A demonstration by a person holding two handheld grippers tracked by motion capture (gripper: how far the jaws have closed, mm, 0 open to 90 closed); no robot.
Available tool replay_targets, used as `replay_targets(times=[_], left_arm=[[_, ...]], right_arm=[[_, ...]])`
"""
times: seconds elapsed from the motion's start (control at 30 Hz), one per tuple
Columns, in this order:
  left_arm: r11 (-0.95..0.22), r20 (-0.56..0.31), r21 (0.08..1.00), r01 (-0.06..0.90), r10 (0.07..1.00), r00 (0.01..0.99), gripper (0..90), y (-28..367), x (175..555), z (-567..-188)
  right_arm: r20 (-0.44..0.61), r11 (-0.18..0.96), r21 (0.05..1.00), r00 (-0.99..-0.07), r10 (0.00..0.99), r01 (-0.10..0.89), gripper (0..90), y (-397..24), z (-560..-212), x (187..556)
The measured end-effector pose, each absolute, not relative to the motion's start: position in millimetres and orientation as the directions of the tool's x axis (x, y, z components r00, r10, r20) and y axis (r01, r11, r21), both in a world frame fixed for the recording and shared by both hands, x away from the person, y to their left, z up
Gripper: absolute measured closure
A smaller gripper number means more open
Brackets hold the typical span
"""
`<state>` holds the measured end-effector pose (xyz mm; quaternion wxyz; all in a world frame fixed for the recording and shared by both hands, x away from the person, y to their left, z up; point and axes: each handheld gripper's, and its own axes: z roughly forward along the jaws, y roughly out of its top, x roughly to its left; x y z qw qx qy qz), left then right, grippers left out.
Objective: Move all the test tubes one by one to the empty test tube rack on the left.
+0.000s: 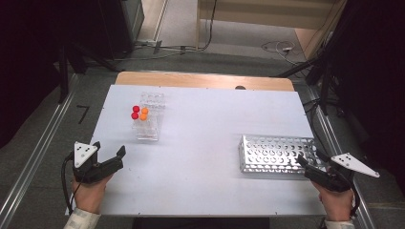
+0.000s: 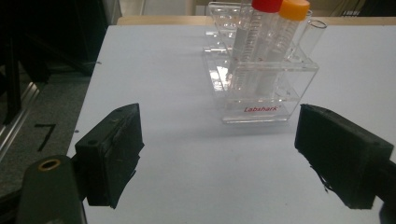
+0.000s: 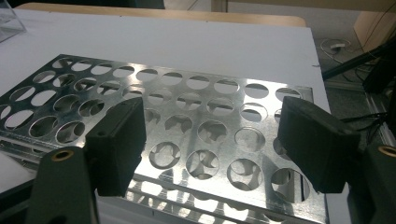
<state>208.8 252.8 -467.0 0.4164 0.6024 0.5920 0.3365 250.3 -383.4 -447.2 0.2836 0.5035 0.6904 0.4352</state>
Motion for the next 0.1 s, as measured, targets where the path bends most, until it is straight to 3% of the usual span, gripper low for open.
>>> replay_targets(times=[0.1], left_arm=[[0.043, -0.082, 0.894, 0.447, 0.994, 0.067, 15.4, 253.8, 210.9, -470.8]], right_arm=[[0.049, 0.11, 0.888, -0.33, 0.943, 0.446, 21.5, -384.4, -446.7, 249.4]])
